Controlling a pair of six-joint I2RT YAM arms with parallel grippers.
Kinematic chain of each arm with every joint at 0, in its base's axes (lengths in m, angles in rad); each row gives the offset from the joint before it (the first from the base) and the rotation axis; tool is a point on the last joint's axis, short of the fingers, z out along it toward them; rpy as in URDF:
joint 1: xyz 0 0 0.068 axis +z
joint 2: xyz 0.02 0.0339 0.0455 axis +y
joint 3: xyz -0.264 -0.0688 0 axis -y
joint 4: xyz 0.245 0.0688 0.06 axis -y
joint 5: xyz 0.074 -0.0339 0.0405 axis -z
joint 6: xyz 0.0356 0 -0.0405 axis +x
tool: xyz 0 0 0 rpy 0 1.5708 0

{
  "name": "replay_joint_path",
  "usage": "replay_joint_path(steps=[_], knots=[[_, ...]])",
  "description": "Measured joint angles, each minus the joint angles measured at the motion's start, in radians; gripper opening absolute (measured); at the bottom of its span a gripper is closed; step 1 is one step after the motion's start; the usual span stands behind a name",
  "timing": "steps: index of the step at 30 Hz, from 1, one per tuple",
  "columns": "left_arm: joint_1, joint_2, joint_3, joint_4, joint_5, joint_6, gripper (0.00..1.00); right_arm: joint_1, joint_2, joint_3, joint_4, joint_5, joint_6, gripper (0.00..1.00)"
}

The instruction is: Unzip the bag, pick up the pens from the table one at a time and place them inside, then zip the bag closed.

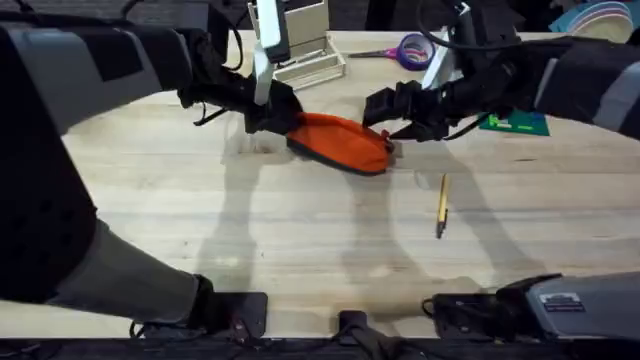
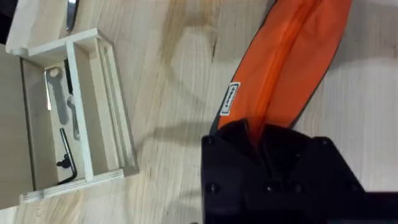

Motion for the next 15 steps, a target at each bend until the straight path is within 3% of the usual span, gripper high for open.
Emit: replay_joint_path(steps=[15], knots=[[0.0, 0.0, 0.0, 0.0, 0.0, 0.0, 0.043, 0.002, 0.0, 0.006, -0.019, -0.005, 0.006, 0.044]])
